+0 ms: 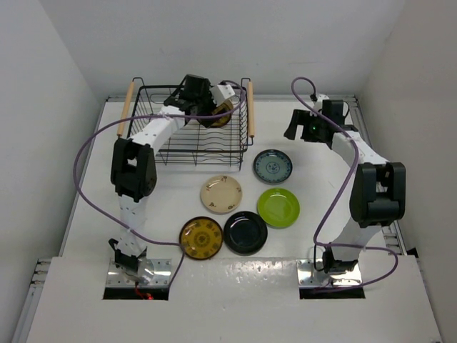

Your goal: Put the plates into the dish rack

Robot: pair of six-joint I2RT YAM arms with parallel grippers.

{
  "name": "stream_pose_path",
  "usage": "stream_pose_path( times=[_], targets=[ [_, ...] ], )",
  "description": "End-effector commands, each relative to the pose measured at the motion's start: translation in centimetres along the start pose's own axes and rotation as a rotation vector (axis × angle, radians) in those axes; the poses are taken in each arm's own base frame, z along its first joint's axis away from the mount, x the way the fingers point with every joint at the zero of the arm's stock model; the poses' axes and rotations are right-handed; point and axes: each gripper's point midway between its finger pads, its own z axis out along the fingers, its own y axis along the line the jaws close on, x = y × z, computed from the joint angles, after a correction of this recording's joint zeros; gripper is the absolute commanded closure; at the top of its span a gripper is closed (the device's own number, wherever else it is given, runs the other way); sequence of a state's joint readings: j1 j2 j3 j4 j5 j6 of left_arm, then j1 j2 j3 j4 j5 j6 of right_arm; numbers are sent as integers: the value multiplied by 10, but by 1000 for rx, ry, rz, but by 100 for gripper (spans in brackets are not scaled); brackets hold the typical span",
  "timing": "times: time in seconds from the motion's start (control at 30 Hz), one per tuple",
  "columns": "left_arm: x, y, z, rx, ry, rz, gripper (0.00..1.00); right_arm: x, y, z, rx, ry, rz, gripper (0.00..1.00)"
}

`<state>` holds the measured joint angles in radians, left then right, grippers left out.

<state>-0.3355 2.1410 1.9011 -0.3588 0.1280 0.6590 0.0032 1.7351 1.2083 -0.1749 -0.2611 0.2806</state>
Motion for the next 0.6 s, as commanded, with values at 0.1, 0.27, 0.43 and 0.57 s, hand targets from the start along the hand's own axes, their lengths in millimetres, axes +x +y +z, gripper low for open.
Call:
stream_pose_path(
  times=[0.1, 0.27, 0.43, 0.57],
  targets=[
    [-38, 22, -51, 0, -107, -194, 1, 31, -21, 18, 64, 86, 226, 0],
    [-58, 27, -72, 40, -154, -225, 1, 59, -15, 41, -1, 138, 342, 11],
    [-53, 28, -84, 42, -135, -215, 1, 79, -12, 58, -31, 184, 394, 28],
    [-47, 24, -86, 49, -110, -211, 1, 90, -8, 64, -55, 240, 375, 48]
  ],
)
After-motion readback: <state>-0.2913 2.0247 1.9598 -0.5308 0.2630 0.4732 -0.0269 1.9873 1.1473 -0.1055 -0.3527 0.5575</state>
